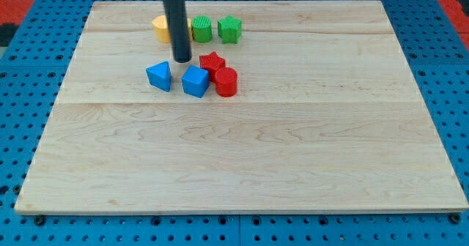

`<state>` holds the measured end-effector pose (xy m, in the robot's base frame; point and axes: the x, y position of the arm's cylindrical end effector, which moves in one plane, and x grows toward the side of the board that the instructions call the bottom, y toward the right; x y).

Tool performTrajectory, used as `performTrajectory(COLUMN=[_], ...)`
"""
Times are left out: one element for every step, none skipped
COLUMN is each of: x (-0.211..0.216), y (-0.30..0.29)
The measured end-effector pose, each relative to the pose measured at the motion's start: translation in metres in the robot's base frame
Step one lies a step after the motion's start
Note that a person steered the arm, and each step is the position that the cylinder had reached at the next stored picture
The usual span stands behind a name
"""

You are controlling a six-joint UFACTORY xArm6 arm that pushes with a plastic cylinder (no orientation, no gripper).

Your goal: Push the red star towards the bottom left

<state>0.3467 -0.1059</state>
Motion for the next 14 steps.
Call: performTrajectory(x=[-0.013,-0.021,-0.020,-0.010,0.004,0.010,0.010,0.010,0.021,0.039,0.054,0.068,0.068,0.095], y=[0.005,0.022,0.106,0.113,0.083,0.063,0.062,0.062,0.043,0.010,-0.025,-0.019,0.015,0.020])
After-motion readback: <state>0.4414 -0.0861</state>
